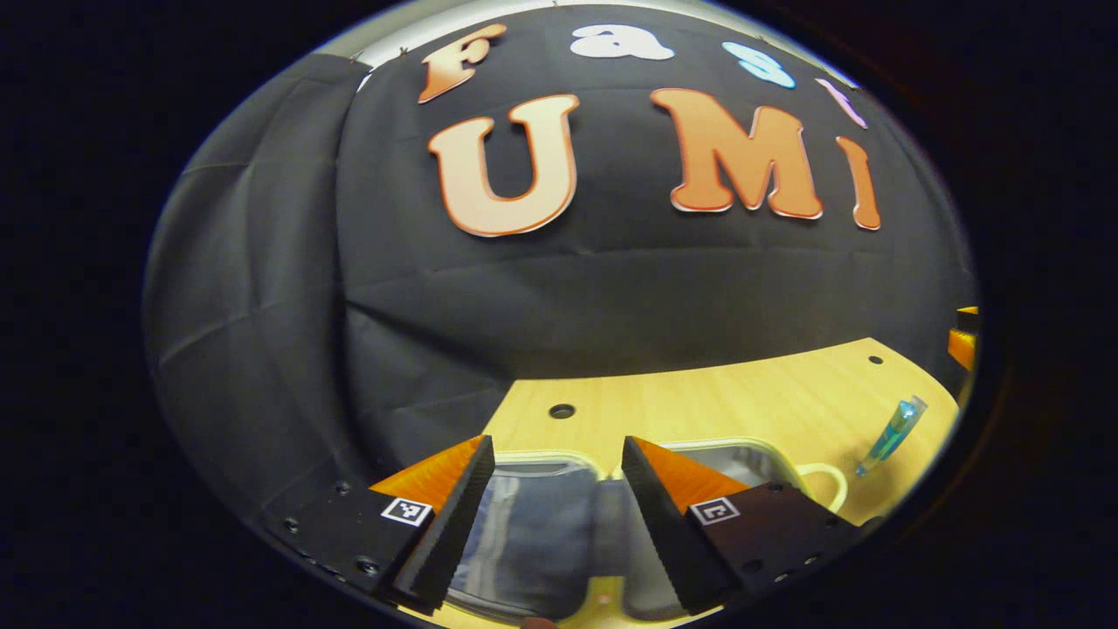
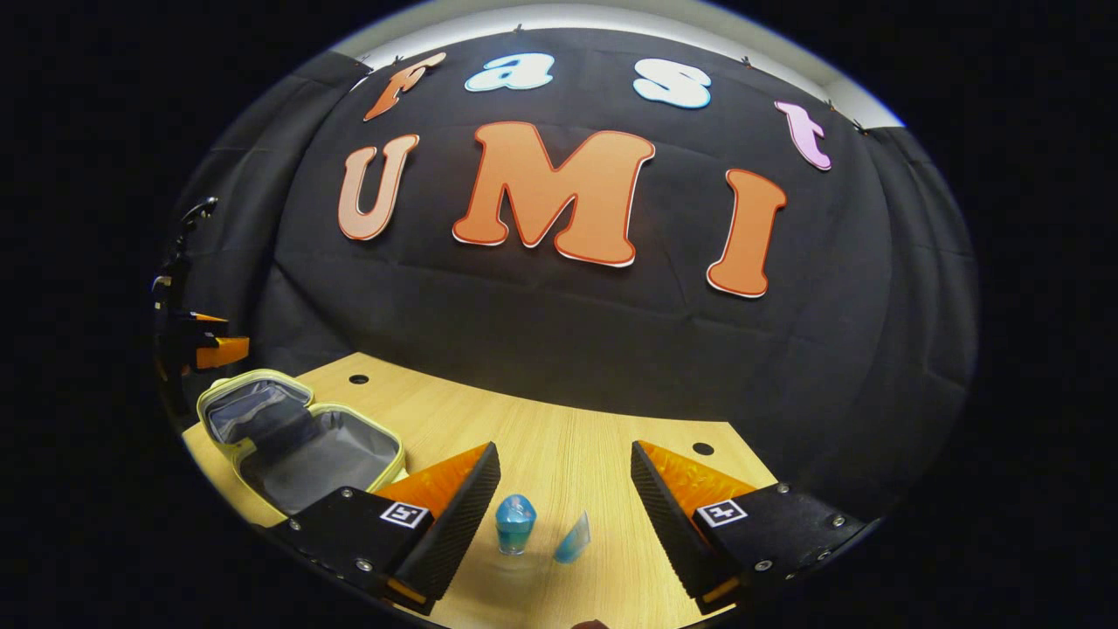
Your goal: First open the suitcase, pack the skin care products into it, and then close the suitcase.
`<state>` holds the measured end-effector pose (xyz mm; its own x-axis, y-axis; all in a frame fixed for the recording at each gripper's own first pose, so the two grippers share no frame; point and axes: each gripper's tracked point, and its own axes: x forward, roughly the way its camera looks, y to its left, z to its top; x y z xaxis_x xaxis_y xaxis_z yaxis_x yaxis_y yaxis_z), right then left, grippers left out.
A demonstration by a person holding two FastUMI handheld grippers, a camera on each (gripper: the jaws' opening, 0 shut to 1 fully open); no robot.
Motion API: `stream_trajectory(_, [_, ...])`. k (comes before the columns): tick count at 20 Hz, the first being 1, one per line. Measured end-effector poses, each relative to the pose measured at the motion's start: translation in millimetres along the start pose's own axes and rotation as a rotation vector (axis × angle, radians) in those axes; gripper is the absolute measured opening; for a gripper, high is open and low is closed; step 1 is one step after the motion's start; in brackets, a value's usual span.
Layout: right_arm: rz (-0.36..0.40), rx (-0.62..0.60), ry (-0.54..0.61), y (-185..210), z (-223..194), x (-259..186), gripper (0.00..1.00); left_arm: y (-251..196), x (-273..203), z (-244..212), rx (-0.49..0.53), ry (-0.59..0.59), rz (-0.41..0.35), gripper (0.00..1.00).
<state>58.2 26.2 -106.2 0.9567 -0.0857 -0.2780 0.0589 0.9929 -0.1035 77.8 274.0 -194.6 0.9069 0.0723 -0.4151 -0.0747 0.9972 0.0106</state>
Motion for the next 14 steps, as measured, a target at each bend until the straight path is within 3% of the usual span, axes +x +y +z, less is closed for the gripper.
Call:
stream_trajectory(4, [0.018, -0.006, 0.020, -19.9, -15.6, -1.5, 0.96, -84.2, -13.8, 2.9, 0.029, -0.009, -0.113, 0.98])
stream_trajectory(14, [0.086, -0.035, 0.051, -59.1, -67.2, -4.3, 0.96, -301.5, -40.0, -13.2, 0.132, -0.067, -0.420, 0.98])
